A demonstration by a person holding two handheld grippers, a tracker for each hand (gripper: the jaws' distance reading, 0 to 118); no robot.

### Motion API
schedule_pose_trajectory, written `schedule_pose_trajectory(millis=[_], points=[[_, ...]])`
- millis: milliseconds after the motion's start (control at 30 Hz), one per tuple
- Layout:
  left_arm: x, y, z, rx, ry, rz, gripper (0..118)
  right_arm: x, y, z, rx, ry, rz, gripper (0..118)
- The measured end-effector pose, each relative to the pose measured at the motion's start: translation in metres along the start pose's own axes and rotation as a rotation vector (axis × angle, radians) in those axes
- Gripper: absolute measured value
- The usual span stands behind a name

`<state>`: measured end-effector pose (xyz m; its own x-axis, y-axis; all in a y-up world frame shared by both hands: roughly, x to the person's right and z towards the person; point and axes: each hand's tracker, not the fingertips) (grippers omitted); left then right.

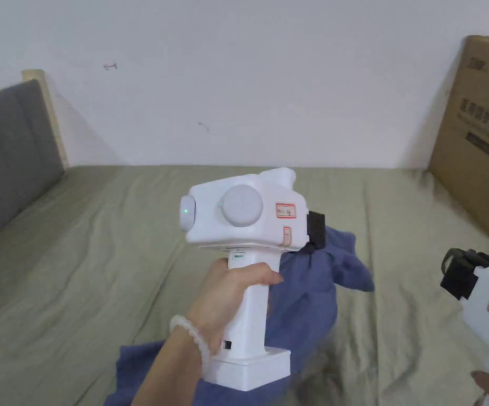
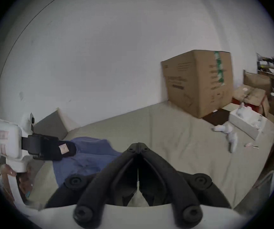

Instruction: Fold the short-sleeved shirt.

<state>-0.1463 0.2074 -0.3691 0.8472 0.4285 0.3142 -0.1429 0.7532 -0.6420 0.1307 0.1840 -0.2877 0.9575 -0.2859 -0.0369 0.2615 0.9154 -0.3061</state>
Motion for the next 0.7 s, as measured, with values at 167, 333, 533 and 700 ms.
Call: schedule_pose_trajectory(millis=[167, 333, 533, 700], points=[[0.05, -0.058, -0.066, -0.128, -0.054, -0.045, 2, 0.052, 0.005, 0.015, 0.009, -0.14, -0.038, 0], [0.045, -0.17, -0.154, -0.492, 0.14, -0.138, 2, 0.082, -0.011, 0.011, -0.031, -0.167, -0.096, 0], [0.028, -0.215, -0.161, -0.493, 0.146, -0.08, 2, 0.083, -0.029, -0.002, -0.102, -0.17, -0.065, 0], [0.023, -0.199, -0.157, -0.54, 0.145, -0.078, 50, 0.072, -0.034, -0.011, -0.128, -0.139, -0.062, 0]])
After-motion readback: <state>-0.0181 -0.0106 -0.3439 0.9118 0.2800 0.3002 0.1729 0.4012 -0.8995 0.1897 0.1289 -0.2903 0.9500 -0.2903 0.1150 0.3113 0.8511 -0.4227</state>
